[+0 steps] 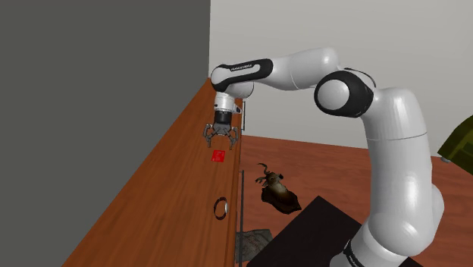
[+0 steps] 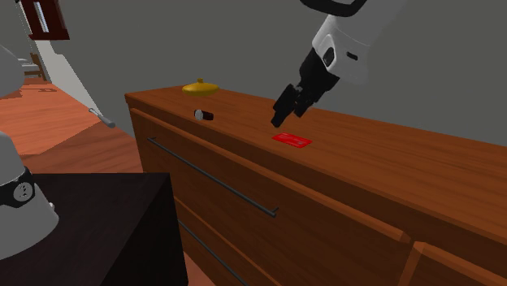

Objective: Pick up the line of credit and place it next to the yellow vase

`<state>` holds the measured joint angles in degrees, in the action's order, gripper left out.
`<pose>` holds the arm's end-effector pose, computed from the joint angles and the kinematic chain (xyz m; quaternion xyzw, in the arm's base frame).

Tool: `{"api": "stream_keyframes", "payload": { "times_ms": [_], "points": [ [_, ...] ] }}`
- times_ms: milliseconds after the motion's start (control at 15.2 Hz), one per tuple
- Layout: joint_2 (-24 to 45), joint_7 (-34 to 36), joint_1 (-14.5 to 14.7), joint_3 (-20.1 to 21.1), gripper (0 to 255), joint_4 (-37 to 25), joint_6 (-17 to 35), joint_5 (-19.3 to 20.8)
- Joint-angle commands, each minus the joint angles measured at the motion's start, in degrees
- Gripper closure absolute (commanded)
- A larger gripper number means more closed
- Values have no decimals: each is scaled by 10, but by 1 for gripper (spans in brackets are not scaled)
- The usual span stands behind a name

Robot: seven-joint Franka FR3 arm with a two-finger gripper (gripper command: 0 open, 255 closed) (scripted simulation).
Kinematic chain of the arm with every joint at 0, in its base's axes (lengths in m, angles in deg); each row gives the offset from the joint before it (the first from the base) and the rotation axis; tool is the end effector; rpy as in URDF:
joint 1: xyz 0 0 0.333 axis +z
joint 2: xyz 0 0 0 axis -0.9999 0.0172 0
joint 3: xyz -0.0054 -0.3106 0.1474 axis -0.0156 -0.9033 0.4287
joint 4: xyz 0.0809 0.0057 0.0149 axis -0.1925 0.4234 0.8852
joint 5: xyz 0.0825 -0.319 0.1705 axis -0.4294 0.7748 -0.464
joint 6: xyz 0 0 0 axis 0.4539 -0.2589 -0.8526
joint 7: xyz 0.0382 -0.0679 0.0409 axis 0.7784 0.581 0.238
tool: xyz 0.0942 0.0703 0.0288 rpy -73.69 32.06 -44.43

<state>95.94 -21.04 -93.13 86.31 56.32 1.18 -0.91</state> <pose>0.6448 0.0649 0.3738 -0.8979 0.3403 0.2584 0.1055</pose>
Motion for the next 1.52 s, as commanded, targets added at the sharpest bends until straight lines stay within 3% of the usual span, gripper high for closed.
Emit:
{"api": "stream_keyframes", "payload": {
  "times_ms": [0, 462, 924, 990, 1452],
  "points": [
    [14, 12, 1, 0, 0, -2, 7, -8],
    [5, 5, 10, 3, 0, 57, 58, -14],
    [5, 5, 10, 3, 0, 57, 58, -14],
    [5, 5, 10, 3, 255, 57, 58, -14],
    [8, 3, 8, 3, 255, 55, 58, -13]
  ]
}}
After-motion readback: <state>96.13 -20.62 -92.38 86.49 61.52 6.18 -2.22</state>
